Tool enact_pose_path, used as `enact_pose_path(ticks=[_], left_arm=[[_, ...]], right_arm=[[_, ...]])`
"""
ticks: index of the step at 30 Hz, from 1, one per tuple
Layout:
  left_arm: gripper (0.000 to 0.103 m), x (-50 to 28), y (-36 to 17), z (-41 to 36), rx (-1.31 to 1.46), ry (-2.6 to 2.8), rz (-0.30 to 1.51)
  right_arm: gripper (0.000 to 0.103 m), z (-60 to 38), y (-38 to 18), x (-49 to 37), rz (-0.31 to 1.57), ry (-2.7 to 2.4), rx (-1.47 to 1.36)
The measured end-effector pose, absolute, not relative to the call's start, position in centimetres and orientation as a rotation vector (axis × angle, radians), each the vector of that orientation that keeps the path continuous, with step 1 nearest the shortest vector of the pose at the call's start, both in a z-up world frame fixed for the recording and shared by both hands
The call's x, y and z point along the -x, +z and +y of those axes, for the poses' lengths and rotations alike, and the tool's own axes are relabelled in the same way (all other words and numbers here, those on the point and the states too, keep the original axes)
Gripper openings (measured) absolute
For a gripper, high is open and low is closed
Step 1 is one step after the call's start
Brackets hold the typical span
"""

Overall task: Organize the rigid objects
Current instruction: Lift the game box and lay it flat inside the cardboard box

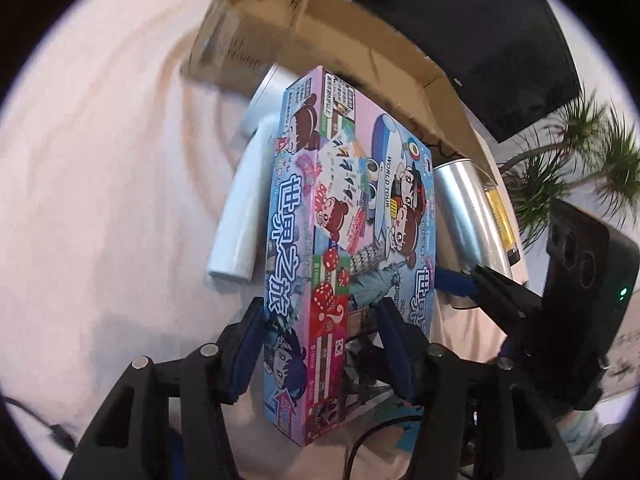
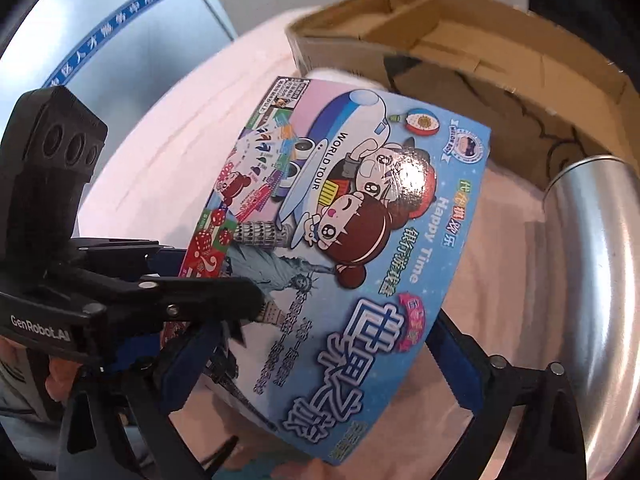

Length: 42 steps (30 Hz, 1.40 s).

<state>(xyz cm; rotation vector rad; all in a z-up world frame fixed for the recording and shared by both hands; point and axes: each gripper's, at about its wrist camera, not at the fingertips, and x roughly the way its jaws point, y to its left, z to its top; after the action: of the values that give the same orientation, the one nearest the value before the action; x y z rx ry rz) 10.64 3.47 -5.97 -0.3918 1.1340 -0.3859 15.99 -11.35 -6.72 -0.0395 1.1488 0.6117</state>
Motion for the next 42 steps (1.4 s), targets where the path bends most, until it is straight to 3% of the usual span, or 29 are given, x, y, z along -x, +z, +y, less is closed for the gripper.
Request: enact_pose_path(ticks=[4, 8, 13, 21, 23, 24, 29, 30, 33, 38, 39, 40, 41, 42], left_arm=[[0.055, -10.4, 0.0, 2.1, 0.258, -0.378, 0.989], [0.055, -15.6, 7.3, 1.2, 0.138, -0.412, 0.826], [0.055, -25.8, 9.9, 1.3, 0.101, -0.427, 0.861], [0.054, -35.4, -0.3, 1.2, 0.21, -0.425, 1.141], [0.044, -35.2, -1.9, 0.4, 0.166, -0.401, 1.164], [0.044, -35.0, -2.0, 0.2, 0.153, -0.378, 1.161], [0.045, -32.9, -0.1, 0.9, 0.106, -0.376, 1.109], [0.045, -32.1, 0.6, 1.0, 0.063, -0.362, 1.074], [0.046, -29.8, 2.5, 2.4, 0.024, -0.339, 0.992], [0.046, -27.6, 2.1, 3.9, 0.023, -0.359, 0.969], [0.046, -26.1, 2.8, 3.9, 0.02, -0.368, 0.927], [0.05, -25.0, 3.6, 4.2, 0.023, -0.375, 0.888], [0.059, -23.2, 4.7, 4.0, 0.033, -0.374, 0.835], [0.086, -21.9, 5.2, 3.7, 0.046, -0.356, 0.799]], right_arm=[[0.095, -12.2, -2.3, -14.5, 1.021, 0.56, 0.019], [0.095, -13.4, 4.1, -17.6, 0.85, 0.511, -0.023], [0.094, -14.2, 7.8, -26.2, 0.802, 0.491, -0.061], [0.084, -16.6, -0.8, -36.9, 1.108, 0.486, -0.171], [0.081, -16.9, -3.4, -37.6, 1.173, 0.482, -0.19], [0.076, -17.3, -4.8, -37.7, 1.209, 0.47, -0.201], [0.073, -17.4, -4.8, -37.7, 1.2, 0.501, -0.209], [0.062, -17.1, -5.4, -38.5, 1.212, 0.48, -0.177], [0.058, -16.5, -6.2, -39.4, 1.247, 0.451, -0.129], [0.062, -17.3, -5.1, -38.1, 1.216, 0.475, -0.162], [0.067, -18.4, -3.4, -36.7, 1.17, 0.474, -0.19], [0.08, -19.5, -1.8, -35.1, 1.116, 0.455, -0.184], [0.088, -21.1, 0.5, -32.5, 1.03, 0.414, -0.16], [0.1, -22.4, 2.0, -30.2, 0.973, 0.386, -0.143]])
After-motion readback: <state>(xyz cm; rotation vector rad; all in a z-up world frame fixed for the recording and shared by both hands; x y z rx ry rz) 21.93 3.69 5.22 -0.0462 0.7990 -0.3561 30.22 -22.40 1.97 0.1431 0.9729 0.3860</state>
